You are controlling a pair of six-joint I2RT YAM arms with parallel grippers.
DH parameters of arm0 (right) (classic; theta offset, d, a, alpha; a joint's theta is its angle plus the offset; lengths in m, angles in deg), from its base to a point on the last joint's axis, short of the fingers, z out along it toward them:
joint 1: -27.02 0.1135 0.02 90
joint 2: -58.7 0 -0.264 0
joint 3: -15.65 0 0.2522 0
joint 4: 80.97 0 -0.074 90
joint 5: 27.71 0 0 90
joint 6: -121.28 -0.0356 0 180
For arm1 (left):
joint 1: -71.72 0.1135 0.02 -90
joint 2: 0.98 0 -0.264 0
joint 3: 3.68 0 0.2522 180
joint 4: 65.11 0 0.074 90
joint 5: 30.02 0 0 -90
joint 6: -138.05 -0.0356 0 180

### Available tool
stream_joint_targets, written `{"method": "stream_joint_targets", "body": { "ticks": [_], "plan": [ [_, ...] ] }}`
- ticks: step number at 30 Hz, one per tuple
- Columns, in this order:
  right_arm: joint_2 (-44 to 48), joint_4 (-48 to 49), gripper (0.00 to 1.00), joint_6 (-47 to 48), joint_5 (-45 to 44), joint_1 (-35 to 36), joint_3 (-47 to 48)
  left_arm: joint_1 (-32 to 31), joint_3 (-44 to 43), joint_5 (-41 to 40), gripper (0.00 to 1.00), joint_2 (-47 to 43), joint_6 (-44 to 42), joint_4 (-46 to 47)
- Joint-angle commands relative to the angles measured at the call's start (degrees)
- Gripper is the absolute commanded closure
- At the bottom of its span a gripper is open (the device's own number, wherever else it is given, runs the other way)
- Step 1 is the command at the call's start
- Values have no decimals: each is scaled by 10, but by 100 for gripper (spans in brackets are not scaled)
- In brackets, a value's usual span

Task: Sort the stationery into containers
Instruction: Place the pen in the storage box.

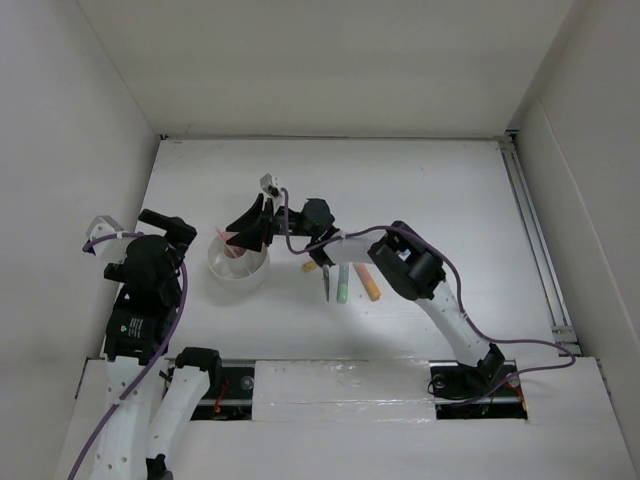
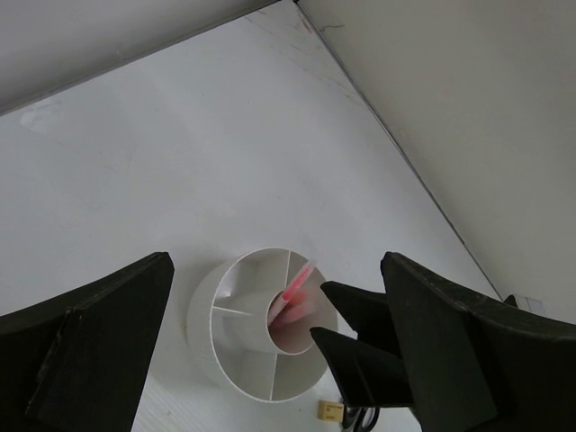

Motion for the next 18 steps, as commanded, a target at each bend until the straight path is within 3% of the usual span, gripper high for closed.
{"method": "stream_joint_targets", "body": {
  "ticks": [1, 8, 10, 12, 14, 18],
  "plan": [
    [19, 66, 44, -4, 8, 3, -11, 2, -10, 1, 0, -3, -12, 20],
    [83, 103, 28, -9, 8, 3, -61, 2, -10, 7, 0, -3, -12, 26],
    [112, 108, 0, -9, 1, 3, -93, 2, -10, 7, 0, -3, -12, 26],
    [167, 94, 0, -1, -18, -4, -140, 2, -10, 7, 0, -3, -12, 26],
    [236, 53, 0, 48, -30, -12, -174, 2, -10, 7, 0, -3, -17, 26],
    [354, -235, 0, 197, -161, -17, -200, 2, -10, 7, 0, 2, -22, 26]
  ]
}}
